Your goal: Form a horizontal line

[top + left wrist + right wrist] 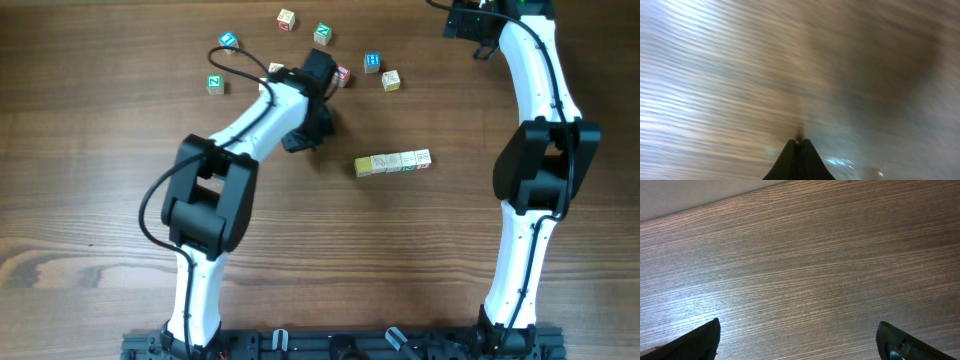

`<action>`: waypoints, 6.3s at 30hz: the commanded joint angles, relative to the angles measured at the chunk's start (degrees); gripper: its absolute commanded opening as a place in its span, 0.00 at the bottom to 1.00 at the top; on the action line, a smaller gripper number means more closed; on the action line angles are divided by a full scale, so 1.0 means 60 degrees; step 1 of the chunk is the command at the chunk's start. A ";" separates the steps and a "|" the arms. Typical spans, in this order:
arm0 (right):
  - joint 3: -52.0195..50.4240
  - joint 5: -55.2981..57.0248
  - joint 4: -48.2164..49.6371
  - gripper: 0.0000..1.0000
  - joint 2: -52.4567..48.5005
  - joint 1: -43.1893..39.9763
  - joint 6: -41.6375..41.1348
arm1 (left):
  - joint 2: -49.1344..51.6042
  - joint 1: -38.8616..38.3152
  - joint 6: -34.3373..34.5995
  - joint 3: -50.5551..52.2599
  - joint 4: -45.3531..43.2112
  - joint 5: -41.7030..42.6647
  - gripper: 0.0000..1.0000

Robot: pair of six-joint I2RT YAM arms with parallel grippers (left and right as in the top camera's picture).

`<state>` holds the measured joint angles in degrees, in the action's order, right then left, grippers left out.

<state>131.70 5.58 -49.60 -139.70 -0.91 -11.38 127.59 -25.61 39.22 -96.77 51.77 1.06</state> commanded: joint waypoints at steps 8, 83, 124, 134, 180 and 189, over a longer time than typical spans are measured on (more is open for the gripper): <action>0.0029 -0.0011 0.0022 1.00 0.0066 0.0047 0.0124 | -0.0266 0.1501 -0.1519 0.0022 0.0714 -0.0226 0.05; -0.3810 -0.2896 -0.5118 0.04 0.2586 -0.0131 0.0623 | -0.0262 0.0120 -0.2273 0.0040 0.1129 0.2528 0.04; -0.7144 -0.3708 -0.2124 0.09 0.2572 0.0444 0.0364 | -0.0262 -0.1228 -0.1457 0.0040 0.0335 0.2426 0.04; -0.7144 -0.3701 -0.2273 0.10 0.2572 0.0499 0.0295 | -0.0262 -0.1213 -0.1464 0.0040 0.0911 0.2288 0.04; -0.7151 -0.3621 -0.2226 0.26 0.2572 0.0900 0.0109 | -0.0262 -0.1311 -0.1752 0.0040 0.0637 0.2058 0.04; -0.7151 -0.2743 -0.2149 0.27 0.2572 0.0903 -0.0408 | -0.0262 -0.1042 -0.1752 0.0040 0.0583 0.2058 0.04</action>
<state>89.23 -11.62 -62.50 -123.81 4.21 -12.80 127.59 -32.56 29.58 -96.77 55.81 12.51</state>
